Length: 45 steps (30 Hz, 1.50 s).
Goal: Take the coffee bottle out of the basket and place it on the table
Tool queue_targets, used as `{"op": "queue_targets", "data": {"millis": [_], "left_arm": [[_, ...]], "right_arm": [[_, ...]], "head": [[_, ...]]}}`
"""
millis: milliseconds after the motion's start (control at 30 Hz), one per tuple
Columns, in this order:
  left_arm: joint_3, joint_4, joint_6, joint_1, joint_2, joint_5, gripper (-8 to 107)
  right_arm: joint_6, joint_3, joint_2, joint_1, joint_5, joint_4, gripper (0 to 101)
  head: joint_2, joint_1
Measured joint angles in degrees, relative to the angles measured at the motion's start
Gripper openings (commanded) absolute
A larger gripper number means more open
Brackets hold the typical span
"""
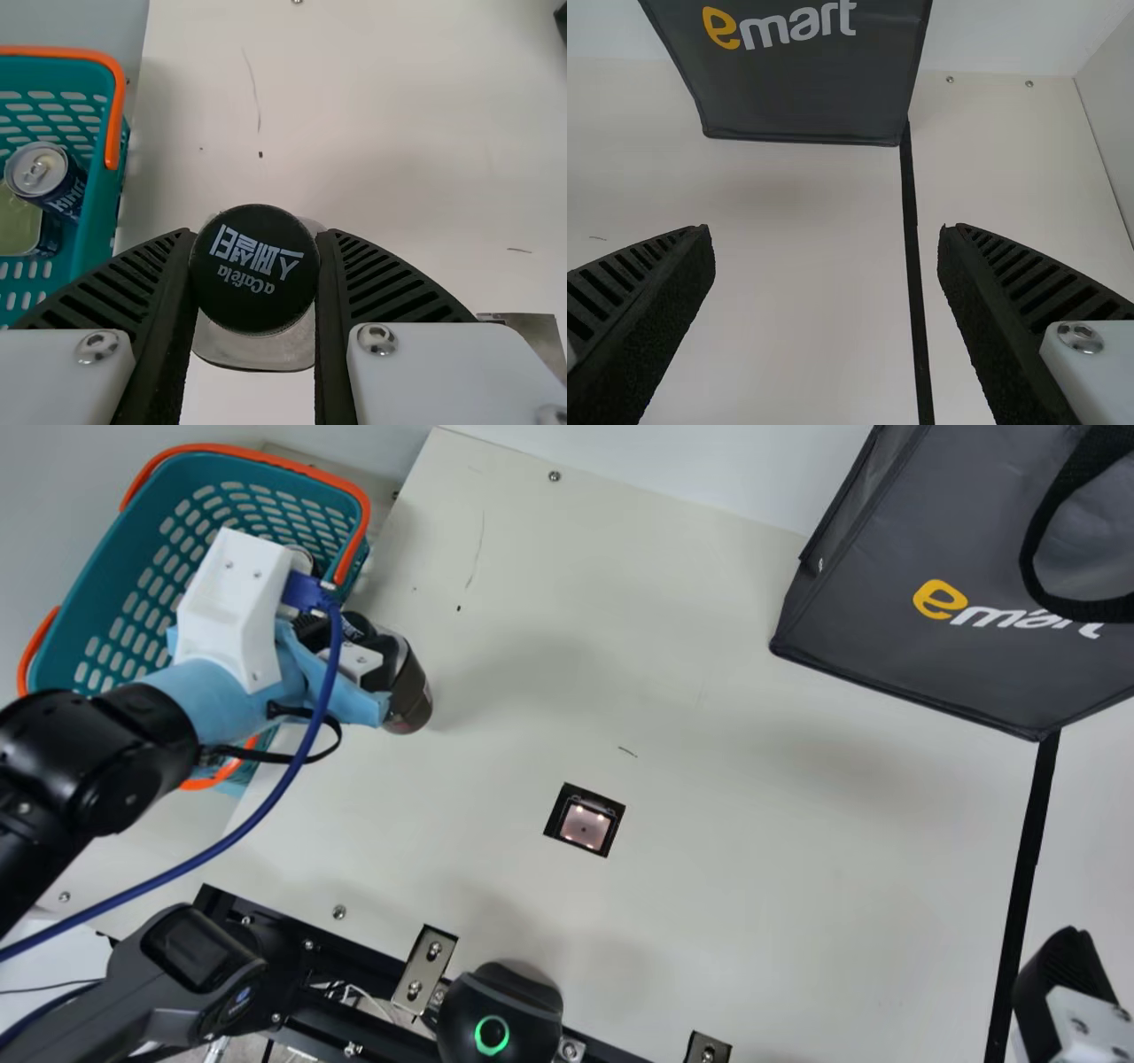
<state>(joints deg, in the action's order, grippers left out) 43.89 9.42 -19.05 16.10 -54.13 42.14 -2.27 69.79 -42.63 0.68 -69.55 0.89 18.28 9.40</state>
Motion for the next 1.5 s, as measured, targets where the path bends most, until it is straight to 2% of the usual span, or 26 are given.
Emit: {"op": "queue_targets", "data": {"millis": [767,1200,1500], "left_arm": [[-5.27,6.21,-10.84,4.95,-0.68,-2.3,10],[-6.17,7.76,-13.05,6.48,-0.52,-2.5,54],[-4.92,7.9,-13.76,7.43,-0.85,-1.76,84]], "right_arm": [[0.0,0.0,0.0,0.0,0.0,0.0,91],[0.0,0.0,0.0,0.0,0.0,0.0,91],[0.0,0.0,0.0,0.0,0.0,0.0,91]], "head": [[0.0,0.09],[0.0,0.0],[0.0,0.0]]}}
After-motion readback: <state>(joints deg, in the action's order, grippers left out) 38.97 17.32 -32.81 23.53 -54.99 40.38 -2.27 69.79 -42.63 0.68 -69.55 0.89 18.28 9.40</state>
